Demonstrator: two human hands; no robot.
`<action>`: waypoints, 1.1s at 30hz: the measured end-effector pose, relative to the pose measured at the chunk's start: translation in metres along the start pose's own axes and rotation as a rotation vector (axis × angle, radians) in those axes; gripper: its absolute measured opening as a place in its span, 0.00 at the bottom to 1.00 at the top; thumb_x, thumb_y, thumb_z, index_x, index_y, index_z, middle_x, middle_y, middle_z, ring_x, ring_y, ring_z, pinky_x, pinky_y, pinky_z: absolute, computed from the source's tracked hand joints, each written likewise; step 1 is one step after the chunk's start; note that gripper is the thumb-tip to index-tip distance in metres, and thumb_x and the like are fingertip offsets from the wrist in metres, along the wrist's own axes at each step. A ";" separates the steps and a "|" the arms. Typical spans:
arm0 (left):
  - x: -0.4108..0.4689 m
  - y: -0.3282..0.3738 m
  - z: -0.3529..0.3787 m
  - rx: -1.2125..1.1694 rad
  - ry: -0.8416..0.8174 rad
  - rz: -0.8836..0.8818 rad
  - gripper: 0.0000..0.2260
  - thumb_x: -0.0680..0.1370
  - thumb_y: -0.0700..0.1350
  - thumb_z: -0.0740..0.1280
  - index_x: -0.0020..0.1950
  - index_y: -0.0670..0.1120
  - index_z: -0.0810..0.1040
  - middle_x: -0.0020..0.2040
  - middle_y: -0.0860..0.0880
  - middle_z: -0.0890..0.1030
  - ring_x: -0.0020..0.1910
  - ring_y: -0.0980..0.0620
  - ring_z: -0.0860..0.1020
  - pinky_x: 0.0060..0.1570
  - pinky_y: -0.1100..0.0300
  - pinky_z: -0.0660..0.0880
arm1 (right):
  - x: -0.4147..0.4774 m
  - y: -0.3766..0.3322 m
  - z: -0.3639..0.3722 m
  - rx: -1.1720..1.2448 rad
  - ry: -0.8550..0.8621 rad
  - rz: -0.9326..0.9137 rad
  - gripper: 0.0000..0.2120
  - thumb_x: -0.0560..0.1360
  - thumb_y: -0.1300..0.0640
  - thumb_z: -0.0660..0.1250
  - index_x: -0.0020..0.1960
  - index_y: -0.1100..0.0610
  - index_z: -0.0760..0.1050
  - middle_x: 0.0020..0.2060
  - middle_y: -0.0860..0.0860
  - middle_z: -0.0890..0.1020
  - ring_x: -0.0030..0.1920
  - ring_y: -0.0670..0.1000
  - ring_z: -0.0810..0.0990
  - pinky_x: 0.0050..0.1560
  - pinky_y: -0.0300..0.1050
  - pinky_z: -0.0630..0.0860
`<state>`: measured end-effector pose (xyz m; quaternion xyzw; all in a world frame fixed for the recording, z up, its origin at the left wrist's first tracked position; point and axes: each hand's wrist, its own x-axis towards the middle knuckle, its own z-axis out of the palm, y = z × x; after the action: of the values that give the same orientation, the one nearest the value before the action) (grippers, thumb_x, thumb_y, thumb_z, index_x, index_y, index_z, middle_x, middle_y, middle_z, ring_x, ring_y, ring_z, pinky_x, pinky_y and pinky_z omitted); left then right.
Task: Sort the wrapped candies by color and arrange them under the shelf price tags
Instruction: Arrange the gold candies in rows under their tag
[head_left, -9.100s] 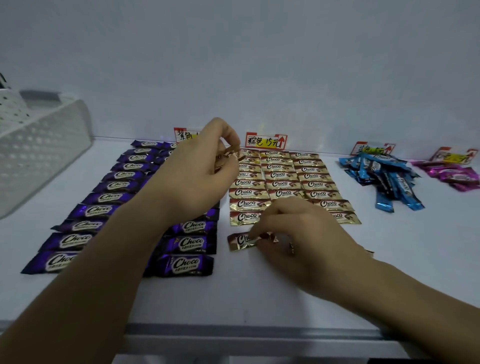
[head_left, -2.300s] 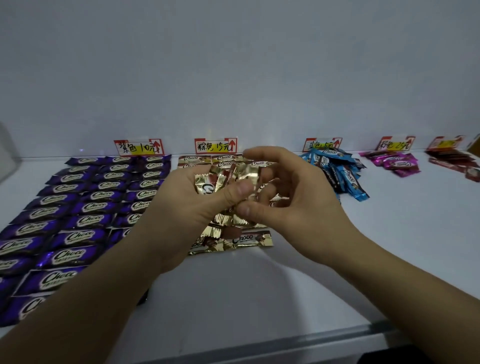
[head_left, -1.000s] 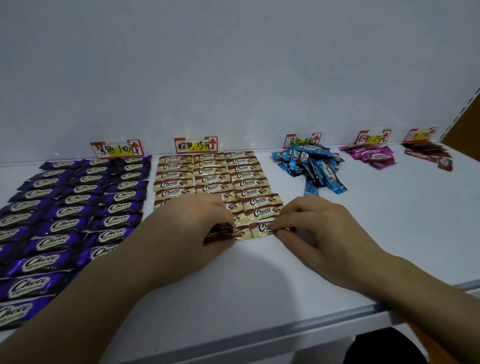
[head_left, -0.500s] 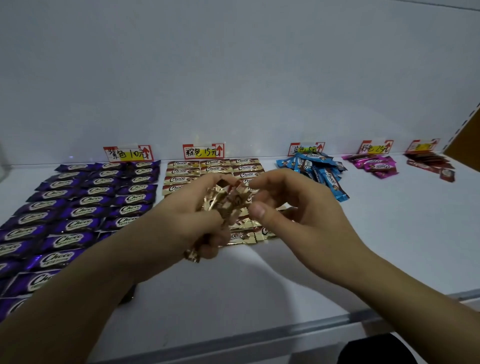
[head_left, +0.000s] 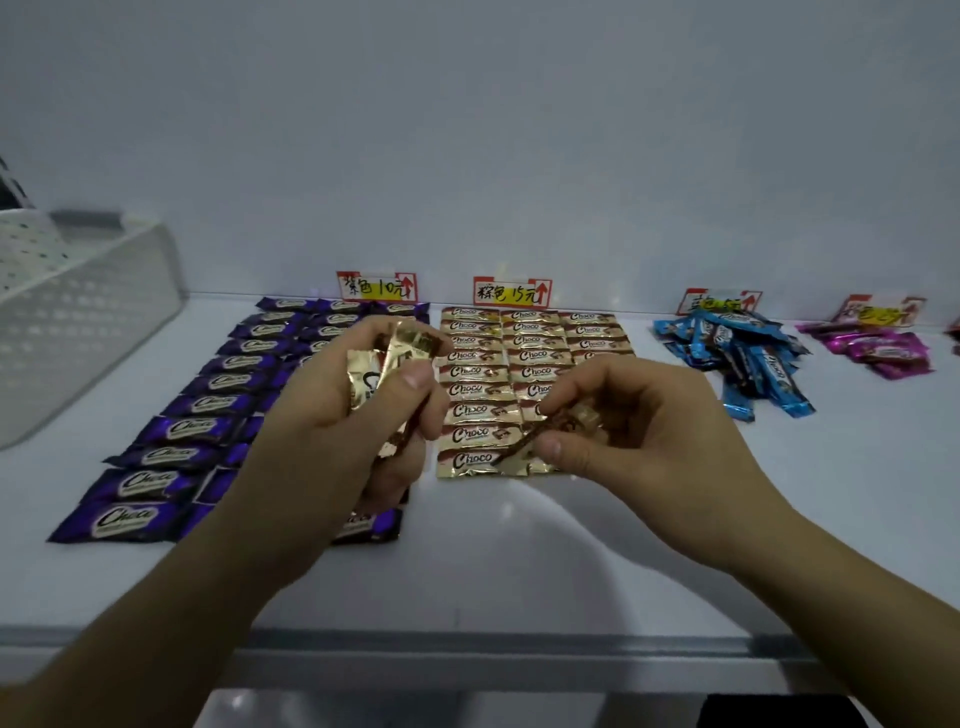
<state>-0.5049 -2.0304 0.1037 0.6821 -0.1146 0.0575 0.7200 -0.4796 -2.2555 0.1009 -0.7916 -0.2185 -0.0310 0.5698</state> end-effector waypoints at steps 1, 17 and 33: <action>-0.005 -0.001 -0.002 -0.050 0.014 0.033 0.07 0.81 0.43 0.62 0.57 0.44 0.76 0.35 0.45 0.75 0.22 0.52 0.62 0.23 0.64 0.62 | -0.001 0.001 0.002 -0.018 -0.015 -0.008 0.12 0.68 0.66 0.78 0.47 0.54 0.82 0.41 0.51 0.85 0.40 0.52 0.84 0.44 0.47 0.83; -0.033 -0.023 0.000 0.009 0.009 0.092 0.15 0.82 0.50 0.59 0.48 0.37 0.72 0.32 0.48 0.75 0.22 0.52 0.62 0.20 0.60 0.58 | -0.021 0.026 0.026 -0.611 -0.145 -0.445 0.10 0.74 0.52 0.76 0.53 0.51 0.83 0.49 0.44 0.82 0.51 0.46 0.79 0.51 0.40 0.75; -0.038 -0.030 -0.006 -0.197 0.106 -0.111 0.27 0.80 0.58 0.57 0.43 0.31 0.64 0.33 0.29 0.58 0.25 0.47 0.53 0.24 0.62 0.56 | -0.024 0.032 0.027 -0.711 -0.158 -0.361 0.08 0.78 0.53 0.68 0.54 0.48 0.84 0.48 0.41 0.81 0.49 0.43 0.78 0.48 0.42 0.76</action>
<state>-0.5342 -2.0232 0.0650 0.6095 -0.0434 0.0423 0.7905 -0.4944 -2.2466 0.0564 -0.8881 -0.3728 -0.1431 0.2276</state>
